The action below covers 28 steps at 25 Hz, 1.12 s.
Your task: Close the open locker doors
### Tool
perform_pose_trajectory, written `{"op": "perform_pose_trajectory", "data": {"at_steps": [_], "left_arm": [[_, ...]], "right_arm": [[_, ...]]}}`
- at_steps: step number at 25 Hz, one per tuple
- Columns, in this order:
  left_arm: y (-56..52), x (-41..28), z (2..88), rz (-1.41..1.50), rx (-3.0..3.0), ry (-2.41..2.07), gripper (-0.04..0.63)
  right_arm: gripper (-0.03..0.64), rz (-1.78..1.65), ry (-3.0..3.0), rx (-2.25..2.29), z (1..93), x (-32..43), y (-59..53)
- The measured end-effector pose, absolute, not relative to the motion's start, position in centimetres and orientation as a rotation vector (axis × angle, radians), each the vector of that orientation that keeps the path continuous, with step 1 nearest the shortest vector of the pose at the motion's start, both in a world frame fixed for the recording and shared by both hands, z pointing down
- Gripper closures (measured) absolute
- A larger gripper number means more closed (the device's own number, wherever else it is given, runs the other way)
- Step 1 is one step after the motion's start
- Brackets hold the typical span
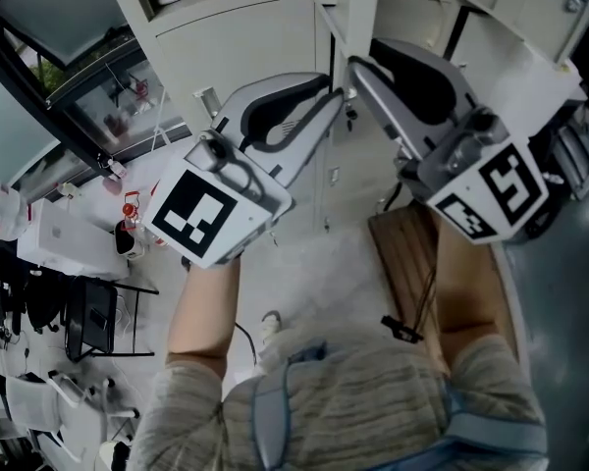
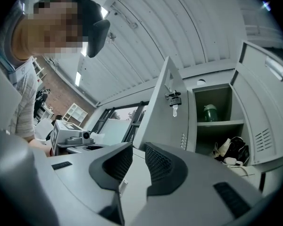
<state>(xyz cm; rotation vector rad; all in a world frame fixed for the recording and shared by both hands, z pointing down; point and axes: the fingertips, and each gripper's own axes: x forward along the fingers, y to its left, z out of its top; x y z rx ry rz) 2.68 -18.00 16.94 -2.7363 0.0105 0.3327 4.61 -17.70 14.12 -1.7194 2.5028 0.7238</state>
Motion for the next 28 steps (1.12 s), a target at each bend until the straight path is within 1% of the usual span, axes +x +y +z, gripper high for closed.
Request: {"op": "perform_pose_trajectory", "data": {"at_steps": [14, 28], "left_arm": [[-23.4, -5.9, 16.5, 0.337, -2.731, -0.048, 0.548], [-30.1, -10.2, 16.4, 0.320, -2.743, -0.058, 0.548]], "right_arm": [[0.532, 0.743, 2.389, -1.966, 14.0, -3.3, -23.3], [0.532, 0.736, 2.327, -2.048, 14.0, -7.5, -30.9]]}}
